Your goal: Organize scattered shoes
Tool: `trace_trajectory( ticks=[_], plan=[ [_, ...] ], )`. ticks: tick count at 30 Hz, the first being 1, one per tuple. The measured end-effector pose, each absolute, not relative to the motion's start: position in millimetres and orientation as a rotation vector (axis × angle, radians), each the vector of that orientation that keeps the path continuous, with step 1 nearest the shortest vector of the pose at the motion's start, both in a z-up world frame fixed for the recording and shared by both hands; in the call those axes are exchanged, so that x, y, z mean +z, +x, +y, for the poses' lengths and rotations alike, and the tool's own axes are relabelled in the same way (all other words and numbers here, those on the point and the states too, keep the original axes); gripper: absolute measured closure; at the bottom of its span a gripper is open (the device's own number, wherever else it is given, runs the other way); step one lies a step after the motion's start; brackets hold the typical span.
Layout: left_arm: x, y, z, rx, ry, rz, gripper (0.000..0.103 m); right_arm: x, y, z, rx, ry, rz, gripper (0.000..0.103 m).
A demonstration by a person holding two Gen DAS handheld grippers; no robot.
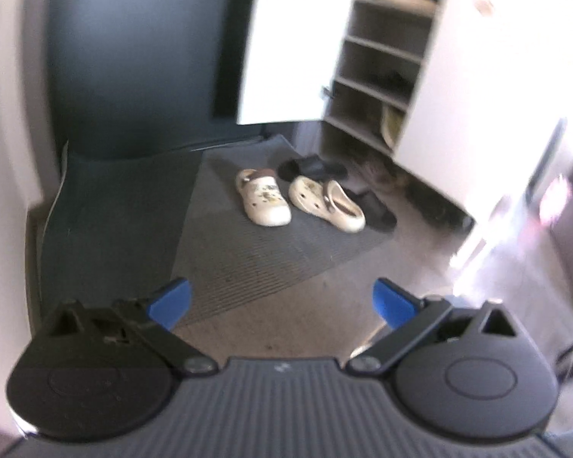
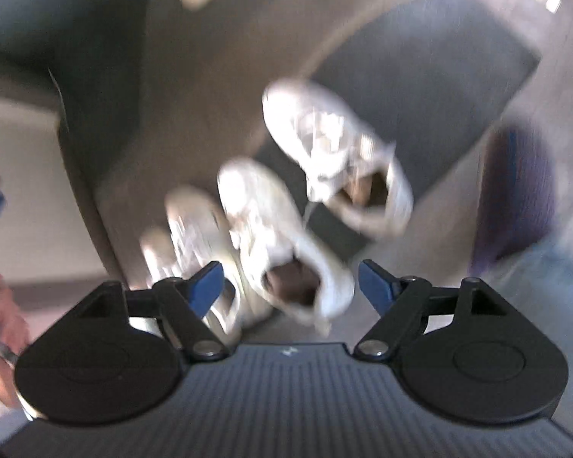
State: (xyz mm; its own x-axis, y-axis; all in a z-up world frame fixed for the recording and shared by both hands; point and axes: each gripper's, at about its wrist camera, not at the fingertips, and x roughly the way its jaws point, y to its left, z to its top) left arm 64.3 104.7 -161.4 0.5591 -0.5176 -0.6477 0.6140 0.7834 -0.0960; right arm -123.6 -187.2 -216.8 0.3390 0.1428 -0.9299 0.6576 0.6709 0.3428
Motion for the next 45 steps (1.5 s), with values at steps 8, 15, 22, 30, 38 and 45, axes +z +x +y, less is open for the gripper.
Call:
trace_trajectory(
  ticks=[8,15,22,30,38,45],
  plan=[
    [-246,18,-52,-0.980,0.601,0.754,0.001,-292,-113,-285,-0.419,1.001,1.120,0.024],
    [-355,-15,-128,-1.158,0.734,0.759,0.006,-460,-159,-327,-0.488,1.468,1.020,0.037],
    [-395,-17,-144,-1.231,0.767,0.781,0.008,-520,-166,-343,-0.545,1.596,0.982,0.052],
    [-394,-19,-143,-1.292,0.778,0.772,0.008,-550,-149,-338,-0.476,1.667,0.980,0.083],
    [-390,-16,-116,-1.250,0.744,0.840,0.008,-526,-165,-333,-0.355,1.640,0.760,0.099],
    [-366,-5,-67,-1.174,0.669,0.857,0.007,-458,-153,-296,-0.181,1.223,0.941,0.099]
  ],
)
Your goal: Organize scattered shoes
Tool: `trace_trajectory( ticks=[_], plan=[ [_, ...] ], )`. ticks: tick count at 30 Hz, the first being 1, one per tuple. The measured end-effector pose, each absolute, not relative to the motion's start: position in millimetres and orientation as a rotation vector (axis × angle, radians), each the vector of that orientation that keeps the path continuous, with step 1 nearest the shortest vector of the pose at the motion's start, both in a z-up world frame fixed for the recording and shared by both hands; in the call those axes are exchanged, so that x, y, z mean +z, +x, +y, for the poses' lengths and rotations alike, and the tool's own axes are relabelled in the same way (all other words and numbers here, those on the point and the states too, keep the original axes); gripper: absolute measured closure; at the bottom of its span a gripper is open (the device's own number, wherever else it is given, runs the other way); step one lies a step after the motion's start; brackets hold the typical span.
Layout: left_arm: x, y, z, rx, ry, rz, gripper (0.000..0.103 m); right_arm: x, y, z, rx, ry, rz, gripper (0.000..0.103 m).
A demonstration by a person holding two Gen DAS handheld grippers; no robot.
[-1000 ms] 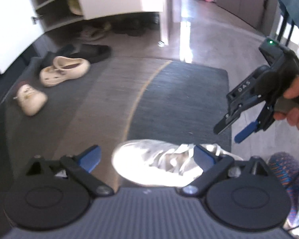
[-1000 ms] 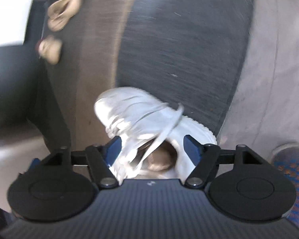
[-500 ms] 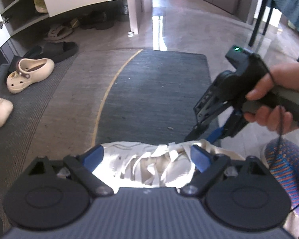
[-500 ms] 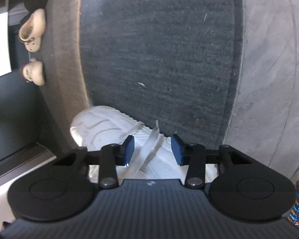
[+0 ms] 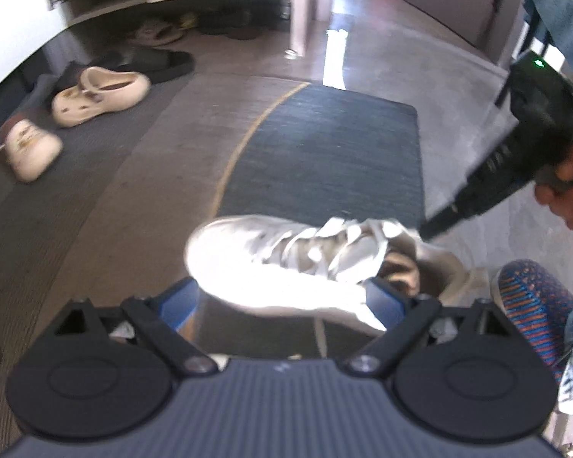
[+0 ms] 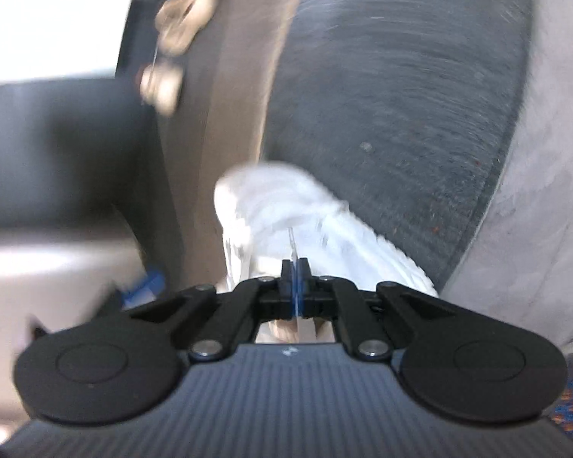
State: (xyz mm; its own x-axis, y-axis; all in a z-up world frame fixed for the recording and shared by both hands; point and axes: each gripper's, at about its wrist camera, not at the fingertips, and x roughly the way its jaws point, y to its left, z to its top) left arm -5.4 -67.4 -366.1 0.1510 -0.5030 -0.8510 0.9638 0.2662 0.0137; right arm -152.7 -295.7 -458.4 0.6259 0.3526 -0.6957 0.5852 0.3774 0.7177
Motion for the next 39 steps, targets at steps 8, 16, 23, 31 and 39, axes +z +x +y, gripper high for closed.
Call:
trace_trajectory(
  ticks=[8,16,23,31,39],
  plan=[
    [-337,4,-33,-1.126,0.534,0.840,0.007,-443,-81,-260,-0.143,0.806,1.402,0.100],
    [-325,14,-13,-1.119,0.420,0.830,0.006,-475,-31,-223,-0.090,0.390,1.636,0.100],
    [-336,23,2,-1.089,0.381,0.880,0.006,-452,-58,-215,-0.053,0.326,1.537,0.090],
    [-341,19,-5,-1.102,0.392,0.897,0.006,-401,-112,-258,-0.105,0.731,1.303,0.031],
    [-349,8,-27,-1.161,0.441,0.897,0.005,-419,-123,-314,-0.274,1.237,1.092,0.031]
  ],
)
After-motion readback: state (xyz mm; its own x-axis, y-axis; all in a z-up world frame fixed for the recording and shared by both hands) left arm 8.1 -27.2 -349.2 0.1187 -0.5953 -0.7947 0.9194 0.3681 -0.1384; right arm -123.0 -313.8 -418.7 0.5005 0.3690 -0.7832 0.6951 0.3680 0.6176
